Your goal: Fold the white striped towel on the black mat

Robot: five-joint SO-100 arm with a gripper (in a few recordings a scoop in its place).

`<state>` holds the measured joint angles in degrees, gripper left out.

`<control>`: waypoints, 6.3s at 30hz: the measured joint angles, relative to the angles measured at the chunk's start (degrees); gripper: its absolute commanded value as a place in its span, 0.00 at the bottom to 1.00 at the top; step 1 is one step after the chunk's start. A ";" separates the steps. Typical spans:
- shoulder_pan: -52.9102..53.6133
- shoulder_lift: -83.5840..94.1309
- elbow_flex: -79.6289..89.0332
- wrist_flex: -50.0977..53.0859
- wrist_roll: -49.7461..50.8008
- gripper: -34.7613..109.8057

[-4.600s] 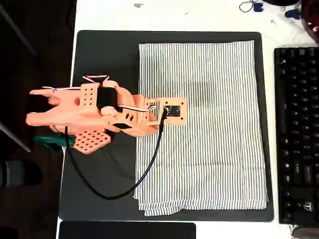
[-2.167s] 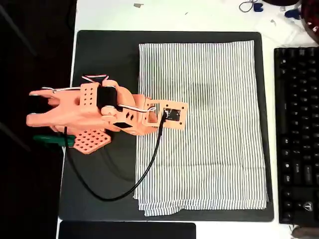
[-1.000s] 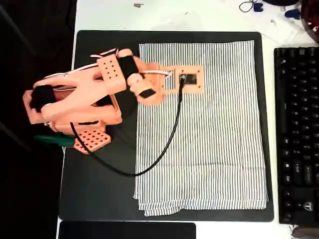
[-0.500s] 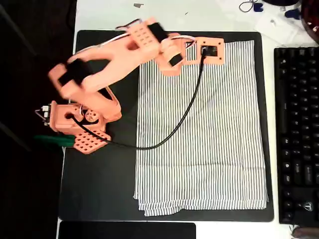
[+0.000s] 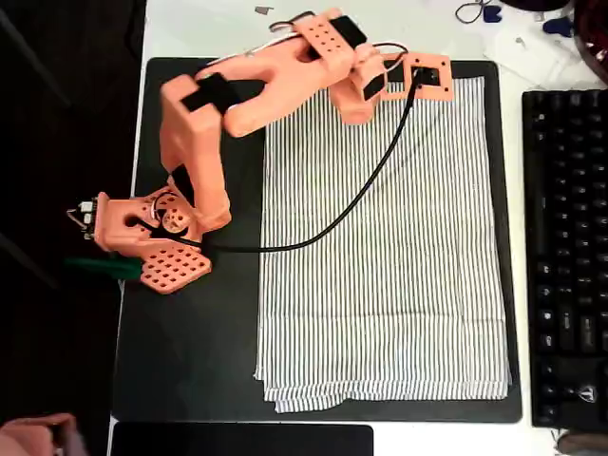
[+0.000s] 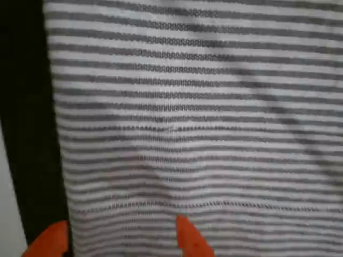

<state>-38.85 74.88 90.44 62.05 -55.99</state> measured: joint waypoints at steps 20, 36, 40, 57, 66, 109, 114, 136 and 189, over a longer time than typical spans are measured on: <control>0.79 -12.83 -12.04 2.46 -2.11 0.24; 1.23 2.90 -11.95 18.54 -0.97 0.24; 5.89 9.67 -11.87 21.88 -3.78 0.24; 41.22 28.48 -5.10 28.04 -24.87 0.24; 61.26 21.18 -5.01 22.24 -36.39 0.24; 47.81 8.09 11.51 2.81 -40.96 0.43; 47.90 5.62 11.25 4.22 -41.92 0.34; 42.01 2.37 4.31 -0.44 -35.77 0.24; 30.50 58.01 49.13 -3.43 -22.15 0.24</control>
<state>-8.35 132.89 139.57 58.62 -78.13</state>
